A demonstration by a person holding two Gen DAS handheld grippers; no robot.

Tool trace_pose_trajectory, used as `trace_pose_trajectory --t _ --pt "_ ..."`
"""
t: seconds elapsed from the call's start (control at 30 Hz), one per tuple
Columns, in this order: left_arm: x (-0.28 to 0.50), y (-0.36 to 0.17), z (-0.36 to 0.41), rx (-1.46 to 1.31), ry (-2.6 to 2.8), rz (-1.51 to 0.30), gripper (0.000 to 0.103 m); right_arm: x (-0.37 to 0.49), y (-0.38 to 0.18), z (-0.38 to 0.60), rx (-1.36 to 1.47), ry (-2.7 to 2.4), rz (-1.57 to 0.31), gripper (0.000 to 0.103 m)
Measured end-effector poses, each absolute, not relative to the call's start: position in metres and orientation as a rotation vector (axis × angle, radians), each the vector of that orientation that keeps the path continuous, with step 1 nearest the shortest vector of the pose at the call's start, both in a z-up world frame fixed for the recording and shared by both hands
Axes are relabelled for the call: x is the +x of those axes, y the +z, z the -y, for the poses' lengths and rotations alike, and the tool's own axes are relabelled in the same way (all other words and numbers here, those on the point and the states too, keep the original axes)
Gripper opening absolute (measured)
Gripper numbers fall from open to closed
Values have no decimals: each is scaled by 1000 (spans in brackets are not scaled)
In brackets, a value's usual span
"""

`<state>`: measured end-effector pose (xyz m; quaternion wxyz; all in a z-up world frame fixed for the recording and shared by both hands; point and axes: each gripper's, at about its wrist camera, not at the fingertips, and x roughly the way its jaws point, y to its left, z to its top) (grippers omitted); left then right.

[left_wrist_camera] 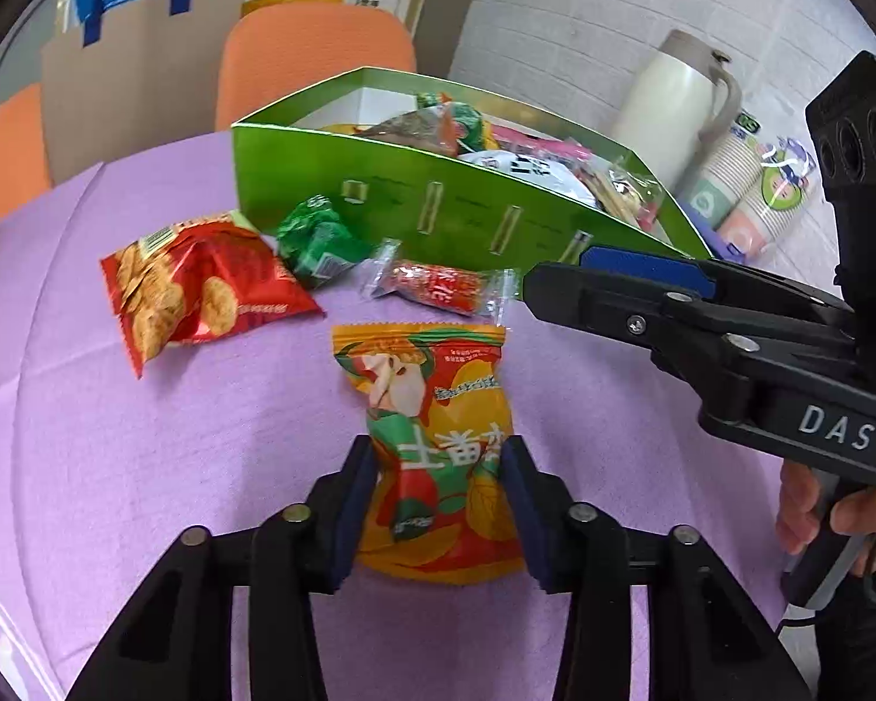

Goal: Organize snacks
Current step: 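Grasp the orange-yellow chip bag with the left tool, then grasp the small red-wrapped snack with the right tool while the left tool holds the chip bag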

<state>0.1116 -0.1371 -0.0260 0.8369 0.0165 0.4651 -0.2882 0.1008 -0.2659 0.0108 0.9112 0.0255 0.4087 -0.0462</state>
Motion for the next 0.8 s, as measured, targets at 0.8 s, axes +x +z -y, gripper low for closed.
trace_pose_trajectory --t 0.8 --pt "104 -17 50 -118 -463 -971 29 127 -25 247 18 -10 -943 47"
